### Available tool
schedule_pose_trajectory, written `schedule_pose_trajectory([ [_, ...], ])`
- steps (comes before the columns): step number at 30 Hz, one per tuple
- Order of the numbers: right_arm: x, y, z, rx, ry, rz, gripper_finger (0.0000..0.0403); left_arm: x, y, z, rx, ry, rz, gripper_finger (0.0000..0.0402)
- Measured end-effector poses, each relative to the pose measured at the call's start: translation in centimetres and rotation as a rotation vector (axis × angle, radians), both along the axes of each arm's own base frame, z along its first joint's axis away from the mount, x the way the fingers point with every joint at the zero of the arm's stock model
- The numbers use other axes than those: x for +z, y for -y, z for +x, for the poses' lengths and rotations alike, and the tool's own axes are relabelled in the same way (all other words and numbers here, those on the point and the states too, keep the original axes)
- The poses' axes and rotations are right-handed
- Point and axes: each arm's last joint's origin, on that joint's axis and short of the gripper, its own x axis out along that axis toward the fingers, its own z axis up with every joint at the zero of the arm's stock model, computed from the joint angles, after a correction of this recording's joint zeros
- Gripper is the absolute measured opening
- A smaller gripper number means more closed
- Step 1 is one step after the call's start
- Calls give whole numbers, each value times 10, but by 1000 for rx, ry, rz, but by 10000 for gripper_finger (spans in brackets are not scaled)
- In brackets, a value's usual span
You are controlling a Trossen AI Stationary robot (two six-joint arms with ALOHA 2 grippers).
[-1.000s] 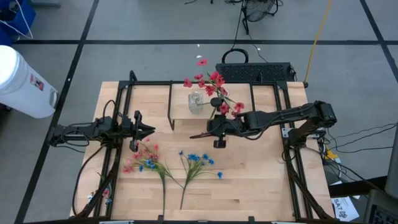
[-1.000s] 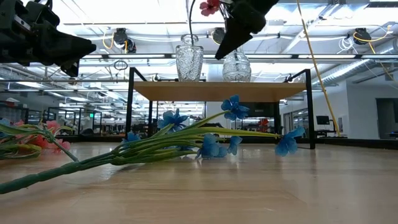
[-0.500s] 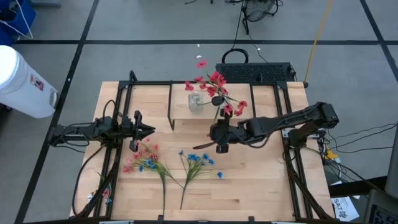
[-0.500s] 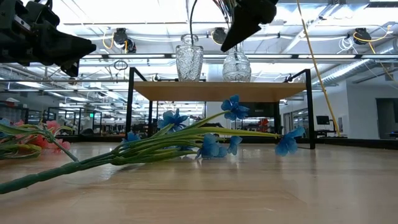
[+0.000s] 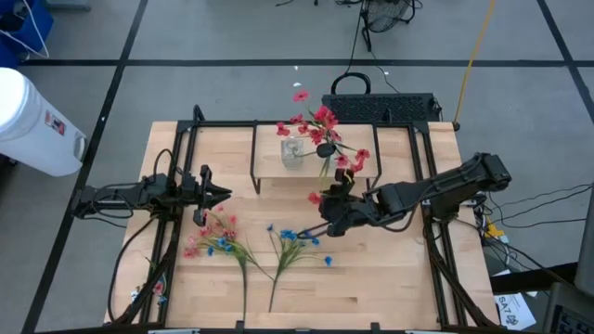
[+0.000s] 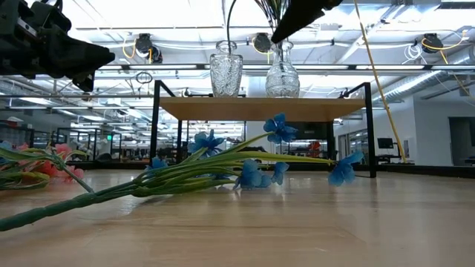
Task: Pick and place flowers into a vace then onto a shelf
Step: Put the blue flowers into the right transparent vase on the shelf
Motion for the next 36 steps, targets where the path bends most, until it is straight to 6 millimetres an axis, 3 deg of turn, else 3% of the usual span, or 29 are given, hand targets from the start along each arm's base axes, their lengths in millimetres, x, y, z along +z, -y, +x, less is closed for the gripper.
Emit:
schedule_pose_trajectory([
  [13,2,-26,-8,20,56,78,89,0,0,0,-2,0,0,58],
  [20,-2,-36,-9,41,54,324,89,0,0,0,-2,1,0,58],
  [27,-33,-42,-8,101,38,510,89,0,0,0,-2,0,0,58],
  [36,-71,-50,-7,172,194,788,89,0,0,0,-2,0,0,58],
])
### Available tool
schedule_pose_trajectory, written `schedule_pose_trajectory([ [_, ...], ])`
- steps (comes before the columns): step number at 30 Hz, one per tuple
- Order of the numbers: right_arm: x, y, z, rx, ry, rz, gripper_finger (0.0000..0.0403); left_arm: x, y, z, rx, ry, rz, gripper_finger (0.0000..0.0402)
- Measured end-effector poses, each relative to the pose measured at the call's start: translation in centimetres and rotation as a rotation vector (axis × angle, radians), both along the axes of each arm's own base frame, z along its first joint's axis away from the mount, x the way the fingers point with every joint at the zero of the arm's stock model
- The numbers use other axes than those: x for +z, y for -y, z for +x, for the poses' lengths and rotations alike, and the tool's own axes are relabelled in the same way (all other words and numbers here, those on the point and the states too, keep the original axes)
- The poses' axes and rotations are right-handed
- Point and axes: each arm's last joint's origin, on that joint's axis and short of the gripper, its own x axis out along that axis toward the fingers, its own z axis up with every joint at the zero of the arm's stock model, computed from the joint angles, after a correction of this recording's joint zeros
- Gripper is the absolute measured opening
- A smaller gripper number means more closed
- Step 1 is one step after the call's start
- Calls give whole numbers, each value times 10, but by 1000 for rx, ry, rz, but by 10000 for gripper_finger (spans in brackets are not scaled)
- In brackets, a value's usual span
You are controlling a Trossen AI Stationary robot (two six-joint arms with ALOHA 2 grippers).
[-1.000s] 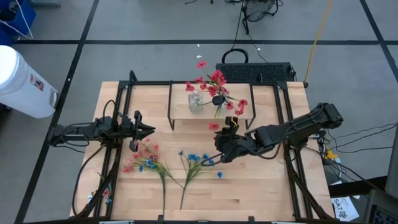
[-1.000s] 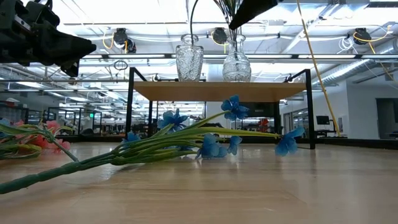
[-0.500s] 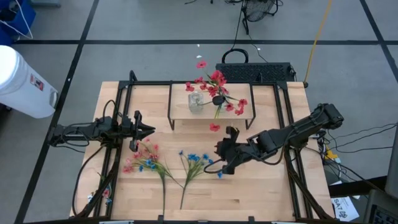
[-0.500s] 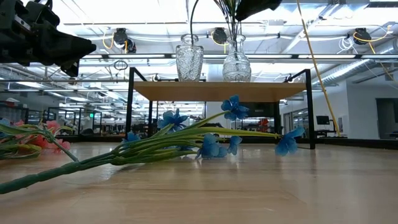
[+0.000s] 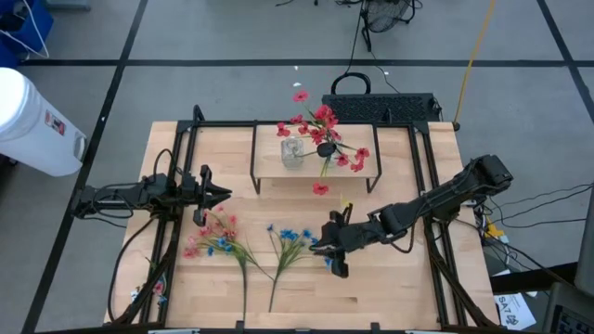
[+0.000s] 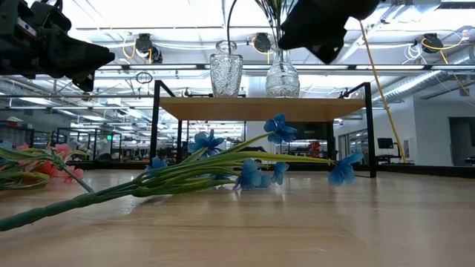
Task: Pick and place flowers into a vace then onto a shelf
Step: Put the blue flowers into the right transparent vase on the shelf
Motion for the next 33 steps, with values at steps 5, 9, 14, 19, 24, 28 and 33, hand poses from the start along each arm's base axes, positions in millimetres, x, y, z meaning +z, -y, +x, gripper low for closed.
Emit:
schedule_pose_trajectory([
  [5,-9,-4,-3,98,251,218,89,0,0,0,0,0,0,58],
  [9,-17,1,-11,57,357,388,89,0,0,0,0,0,0,58],
  [14,-34,9,-19,-166,299,482,89,0,0,0,0,0,0,58],
  [19,-41,7,-23,-396,293,468,89,0,0,0,0,0,0,58],
  [24,-40,1,-26,-447,305,505,89,0,0,0,1,0,0,58],
  [28,-43,-2,-26,-469,298,539,89,0,0,0,0,0,0,58],
  [33,-40,-12,-10,-442,288,561,89,0,0,0,1,0,0,58],
])
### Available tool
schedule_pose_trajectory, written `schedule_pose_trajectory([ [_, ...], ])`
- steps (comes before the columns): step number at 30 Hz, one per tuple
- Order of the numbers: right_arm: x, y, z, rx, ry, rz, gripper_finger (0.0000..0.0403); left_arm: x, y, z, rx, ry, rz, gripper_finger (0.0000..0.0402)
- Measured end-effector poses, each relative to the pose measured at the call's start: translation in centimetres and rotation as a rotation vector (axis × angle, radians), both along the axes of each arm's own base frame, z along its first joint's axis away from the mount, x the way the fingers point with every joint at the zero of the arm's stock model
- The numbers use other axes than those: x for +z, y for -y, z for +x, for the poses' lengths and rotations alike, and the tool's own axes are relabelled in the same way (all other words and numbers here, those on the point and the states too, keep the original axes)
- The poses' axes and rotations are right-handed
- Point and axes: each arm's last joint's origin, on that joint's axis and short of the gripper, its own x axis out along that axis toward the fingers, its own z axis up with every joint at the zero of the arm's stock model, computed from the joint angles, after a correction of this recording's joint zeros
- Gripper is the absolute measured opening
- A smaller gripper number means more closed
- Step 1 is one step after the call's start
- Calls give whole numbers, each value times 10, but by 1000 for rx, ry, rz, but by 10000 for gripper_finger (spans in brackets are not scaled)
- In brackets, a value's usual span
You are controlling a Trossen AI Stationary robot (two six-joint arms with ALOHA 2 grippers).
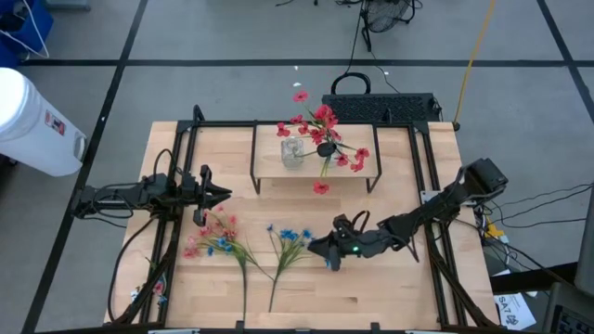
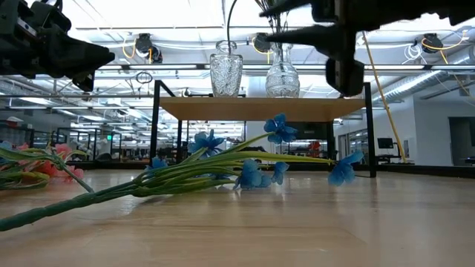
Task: Pick and place flowers into a vace then onto a shelf
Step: Put the blue flowers into the right transparent vase on the shelf
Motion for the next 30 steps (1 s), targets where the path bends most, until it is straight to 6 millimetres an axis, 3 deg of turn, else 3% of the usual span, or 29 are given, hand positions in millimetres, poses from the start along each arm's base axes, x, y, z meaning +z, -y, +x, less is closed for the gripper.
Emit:
schedule_pose_trajectory([
  [8,-8,-15,28,6,-56,32,89,0,0,0,0,0,0,58],
  [16,-19,-15,41,-115,-93,448,89,0,0,0,-1,0,0,58],
  [20,-18,-14,42,-175,-41,367,89,0,0,0,0,0,0,58],
  [30,-20,-9,46,-112,-119,436,89,0,0,0,0,0,0,58],
])
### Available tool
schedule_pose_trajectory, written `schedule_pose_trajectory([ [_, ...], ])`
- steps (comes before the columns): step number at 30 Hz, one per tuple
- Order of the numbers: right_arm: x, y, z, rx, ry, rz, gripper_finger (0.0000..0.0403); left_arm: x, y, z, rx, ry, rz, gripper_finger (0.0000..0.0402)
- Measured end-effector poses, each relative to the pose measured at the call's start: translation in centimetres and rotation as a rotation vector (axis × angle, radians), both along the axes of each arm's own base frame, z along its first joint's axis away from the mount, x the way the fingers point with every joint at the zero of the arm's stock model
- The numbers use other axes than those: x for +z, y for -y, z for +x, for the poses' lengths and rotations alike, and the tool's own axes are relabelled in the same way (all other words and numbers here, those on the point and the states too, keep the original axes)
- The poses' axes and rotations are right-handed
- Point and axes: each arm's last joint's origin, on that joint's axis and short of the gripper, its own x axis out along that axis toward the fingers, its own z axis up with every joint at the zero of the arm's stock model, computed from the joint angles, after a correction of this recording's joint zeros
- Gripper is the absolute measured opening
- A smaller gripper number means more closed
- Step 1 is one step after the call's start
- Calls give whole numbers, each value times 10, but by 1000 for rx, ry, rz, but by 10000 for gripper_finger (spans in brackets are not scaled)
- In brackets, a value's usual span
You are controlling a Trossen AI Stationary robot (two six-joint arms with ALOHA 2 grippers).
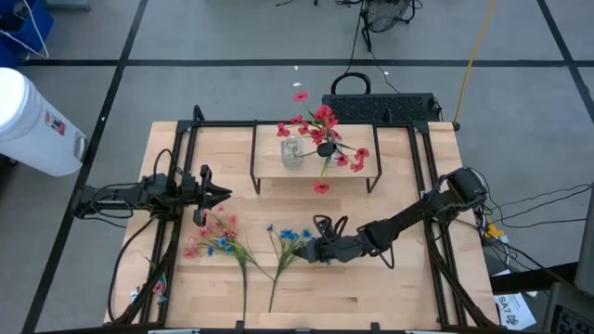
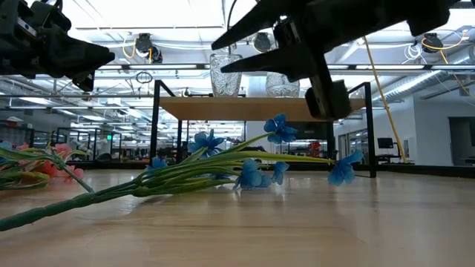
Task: Pick and place flowers into a vace then onto a shelf
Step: Put the blue flowers into the right transparent vase on the shelf
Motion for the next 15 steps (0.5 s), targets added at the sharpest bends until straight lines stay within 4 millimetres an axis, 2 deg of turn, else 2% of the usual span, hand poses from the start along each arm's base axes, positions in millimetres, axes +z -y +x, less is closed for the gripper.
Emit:
schedule_pose_trajectory([
  [3,6,-5,8,0,-33,28,88,0,0,0,0,0,0,58],
  [7,26,-9,24,11,-73,-6,88,0,0,0,-1,0,0,58],
  [10,41,-2,35,-23,-127,124,88,0,0,0,0,0,0,58],
  [13,44,7,41,0,-191,294,88,0,0,0,0,0,0,58],
  [15,42,13,42,56,-215,250,90,0,0,0,0,1,0,58],
])
